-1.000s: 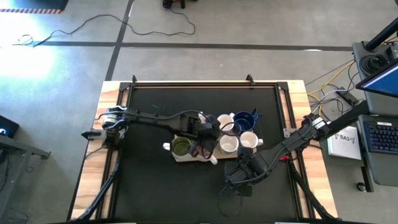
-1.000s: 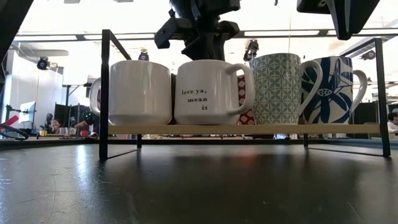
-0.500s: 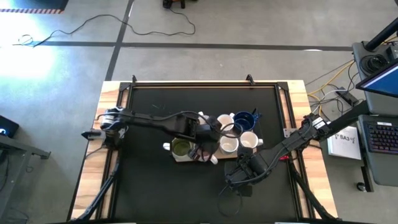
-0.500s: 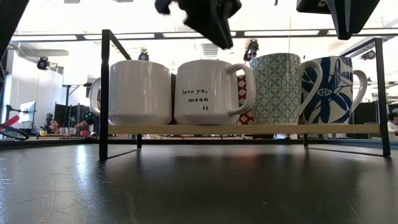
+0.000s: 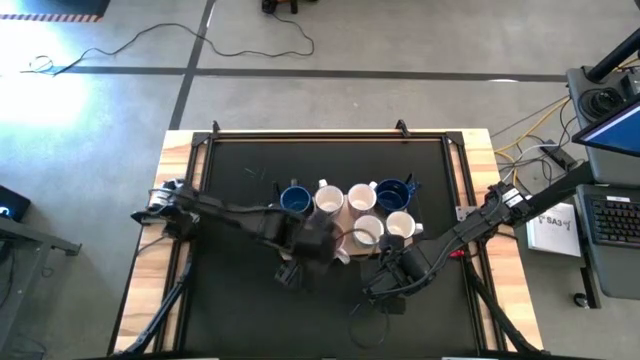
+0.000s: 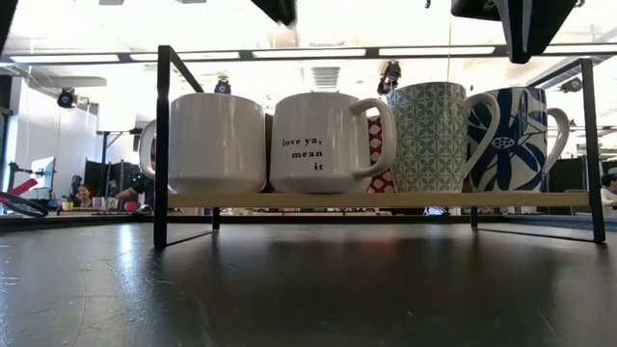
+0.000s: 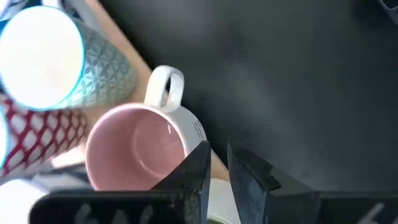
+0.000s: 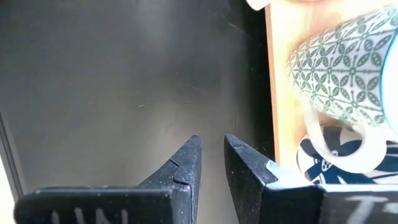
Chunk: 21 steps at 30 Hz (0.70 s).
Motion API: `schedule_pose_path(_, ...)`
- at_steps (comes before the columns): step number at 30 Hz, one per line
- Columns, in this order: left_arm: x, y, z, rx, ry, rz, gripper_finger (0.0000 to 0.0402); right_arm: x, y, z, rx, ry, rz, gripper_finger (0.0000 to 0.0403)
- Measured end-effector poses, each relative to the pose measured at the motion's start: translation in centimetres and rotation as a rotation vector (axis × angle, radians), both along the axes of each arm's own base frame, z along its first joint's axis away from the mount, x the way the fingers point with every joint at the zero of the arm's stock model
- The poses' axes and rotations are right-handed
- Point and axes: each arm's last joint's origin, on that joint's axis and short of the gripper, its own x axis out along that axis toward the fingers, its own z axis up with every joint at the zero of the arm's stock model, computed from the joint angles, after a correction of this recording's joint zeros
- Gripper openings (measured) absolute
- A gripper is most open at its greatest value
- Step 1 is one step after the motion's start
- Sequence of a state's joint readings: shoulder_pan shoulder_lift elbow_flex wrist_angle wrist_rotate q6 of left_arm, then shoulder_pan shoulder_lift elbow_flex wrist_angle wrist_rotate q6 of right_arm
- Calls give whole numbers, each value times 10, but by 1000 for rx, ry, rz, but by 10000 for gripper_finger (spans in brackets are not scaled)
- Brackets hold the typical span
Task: Place coffee mugs
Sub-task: Adjust the green mug on the shelf
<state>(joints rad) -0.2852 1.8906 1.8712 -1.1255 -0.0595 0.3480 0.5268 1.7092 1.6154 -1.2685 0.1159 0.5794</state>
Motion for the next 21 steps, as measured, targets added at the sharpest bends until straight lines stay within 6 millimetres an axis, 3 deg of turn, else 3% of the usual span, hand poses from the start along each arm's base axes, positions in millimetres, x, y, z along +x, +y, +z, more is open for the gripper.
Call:
schedule_pose_path(6, -44, -19, 9, 29, -35, 163, 38, 2, -3, 0, -22, -18, 6, 59)
schedule_pose_path(13, -115, -13, 15, -5, -101, 463, 38, 9, -6, 1, -9, -58, 37, 59)
schedule_pose_path(17, -145, -2, 5, -31, -129, 610, 38, 12, -10, 1, -8, -64, 23, 59)
schedule_pose_path(21, -166, 9, -20, -37, -109, 714, 38, 14, -10, 1, 0, -77, 19, 59)
